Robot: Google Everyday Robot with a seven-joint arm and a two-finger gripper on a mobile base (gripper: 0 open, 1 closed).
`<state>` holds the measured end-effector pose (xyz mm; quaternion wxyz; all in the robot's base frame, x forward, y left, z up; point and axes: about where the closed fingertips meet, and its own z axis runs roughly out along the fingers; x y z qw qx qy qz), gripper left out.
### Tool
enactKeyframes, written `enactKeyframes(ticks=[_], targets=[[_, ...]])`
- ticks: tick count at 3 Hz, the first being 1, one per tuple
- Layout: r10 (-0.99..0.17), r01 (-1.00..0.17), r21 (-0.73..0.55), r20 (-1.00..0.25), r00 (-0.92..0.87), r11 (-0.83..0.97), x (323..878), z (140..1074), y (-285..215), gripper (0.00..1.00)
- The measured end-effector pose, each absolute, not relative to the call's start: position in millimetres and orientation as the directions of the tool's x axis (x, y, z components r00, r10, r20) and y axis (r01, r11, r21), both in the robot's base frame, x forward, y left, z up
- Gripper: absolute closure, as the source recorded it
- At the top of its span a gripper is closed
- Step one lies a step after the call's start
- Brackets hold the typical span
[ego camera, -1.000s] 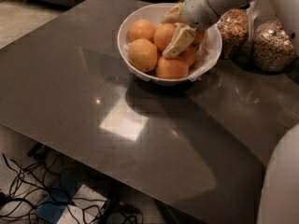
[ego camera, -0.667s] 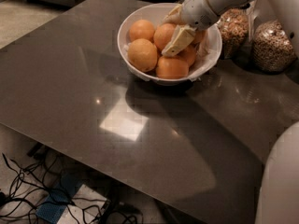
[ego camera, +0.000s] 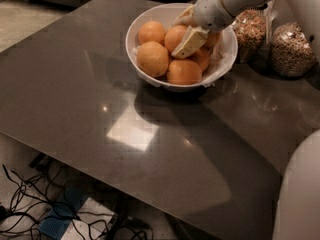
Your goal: Pick orange from white bowl
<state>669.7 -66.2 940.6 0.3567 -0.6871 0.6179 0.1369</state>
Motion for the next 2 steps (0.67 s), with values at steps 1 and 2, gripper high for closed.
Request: enactKeyframes(ticks=[1, 2], targets=[[-0.752, -0.947, -0.321, -0.629, 0.199, 0.018, 669.7, 940.6, -66.2, 1.00], [-0.751, -0.947, -0.321, -0.629, 0.199, 0.018, 669.7, 940.6, -66.2, 1.00]])
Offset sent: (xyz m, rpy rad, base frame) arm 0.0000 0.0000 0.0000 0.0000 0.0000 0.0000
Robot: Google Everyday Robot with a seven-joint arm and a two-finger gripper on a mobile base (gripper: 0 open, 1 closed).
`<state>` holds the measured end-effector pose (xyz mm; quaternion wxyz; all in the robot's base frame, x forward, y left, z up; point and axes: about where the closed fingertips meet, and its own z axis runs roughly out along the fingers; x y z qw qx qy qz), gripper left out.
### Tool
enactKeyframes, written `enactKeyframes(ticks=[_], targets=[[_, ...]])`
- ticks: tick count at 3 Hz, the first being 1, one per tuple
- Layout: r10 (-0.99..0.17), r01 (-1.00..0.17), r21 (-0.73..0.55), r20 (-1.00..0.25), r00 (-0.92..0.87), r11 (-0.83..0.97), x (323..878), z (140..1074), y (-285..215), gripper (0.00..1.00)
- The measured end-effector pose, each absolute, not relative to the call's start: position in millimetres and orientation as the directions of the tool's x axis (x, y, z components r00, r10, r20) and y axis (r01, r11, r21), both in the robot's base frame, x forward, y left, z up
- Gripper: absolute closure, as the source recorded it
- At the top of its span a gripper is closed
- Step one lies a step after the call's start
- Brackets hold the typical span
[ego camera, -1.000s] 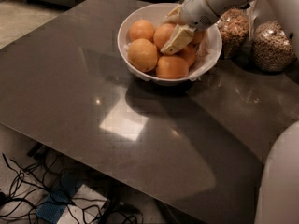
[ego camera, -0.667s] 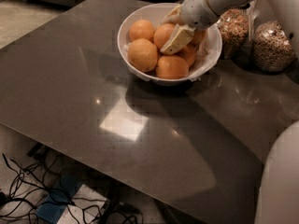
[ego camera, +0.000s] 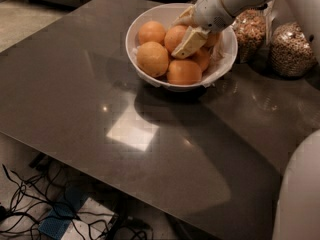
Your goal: Pick orange from white bowl
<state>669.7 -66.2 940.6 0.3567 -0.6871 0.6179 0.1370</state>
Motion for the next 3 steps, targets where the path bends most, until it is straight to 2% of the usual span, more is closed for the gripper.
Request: enactKeyframes(ticks=[1, 3], targets=[[-0.716, -0.943, -0.333, -0.661, 0.226, 0.009, 664, 948, -64, 1.00], [-0.496, -0.913, -0.407, -0.785, 0.371, -0.038, 632, 997, -74, 1.00]])
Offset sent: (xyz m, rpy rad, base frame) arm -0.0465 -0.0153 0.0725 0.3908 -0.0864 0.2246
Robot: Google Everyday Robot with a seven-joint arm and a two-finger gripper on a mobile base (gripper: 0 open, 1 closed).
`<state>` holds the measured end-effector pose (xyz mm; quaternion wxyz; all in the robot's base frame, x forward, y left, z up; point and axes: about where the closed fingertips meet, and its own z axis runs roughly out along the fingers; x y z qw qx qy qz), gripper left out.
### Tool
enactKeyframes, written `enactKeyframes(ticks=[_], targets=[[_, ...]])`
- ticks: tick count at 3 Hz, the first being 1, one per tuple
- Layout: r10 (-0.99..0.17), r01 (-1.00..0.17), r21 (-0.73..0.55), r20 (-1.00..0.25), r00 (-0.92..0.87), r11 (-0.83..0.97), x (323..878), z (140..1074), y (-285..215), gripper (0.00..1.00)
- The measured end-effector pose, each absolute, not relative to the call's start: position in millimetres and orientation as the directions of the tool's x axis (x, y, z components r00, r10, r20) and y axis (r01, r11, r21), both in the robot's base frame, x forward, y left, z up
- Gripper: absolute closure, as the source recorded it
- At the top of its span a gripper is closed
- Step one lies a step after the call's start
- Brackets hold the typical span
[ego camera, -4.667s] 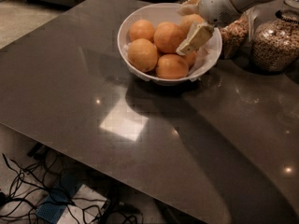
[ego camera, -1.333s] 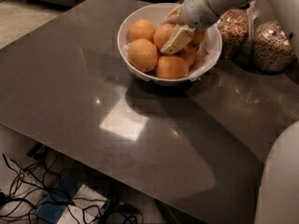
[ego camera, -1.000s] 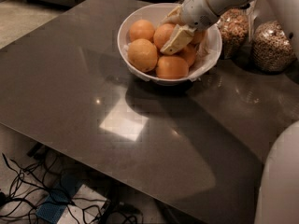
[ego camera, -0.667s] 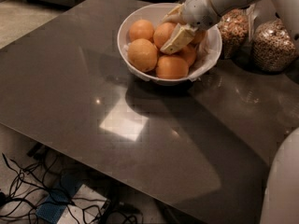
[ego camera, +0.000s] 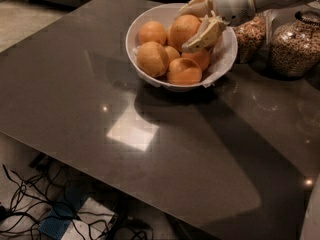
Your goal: Pick orange from white bowl
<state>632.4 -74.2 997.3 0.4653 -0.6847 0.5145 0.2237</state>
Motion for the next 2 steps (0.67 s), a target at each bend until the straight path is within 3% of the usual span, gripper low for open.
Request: enactKeyframes(ticks=[2], targets=[[-0.445, -0.895, -0.445, -0.794, 0.415, -0.041, 618.6, 1018.0, -79.8, 1.00]])
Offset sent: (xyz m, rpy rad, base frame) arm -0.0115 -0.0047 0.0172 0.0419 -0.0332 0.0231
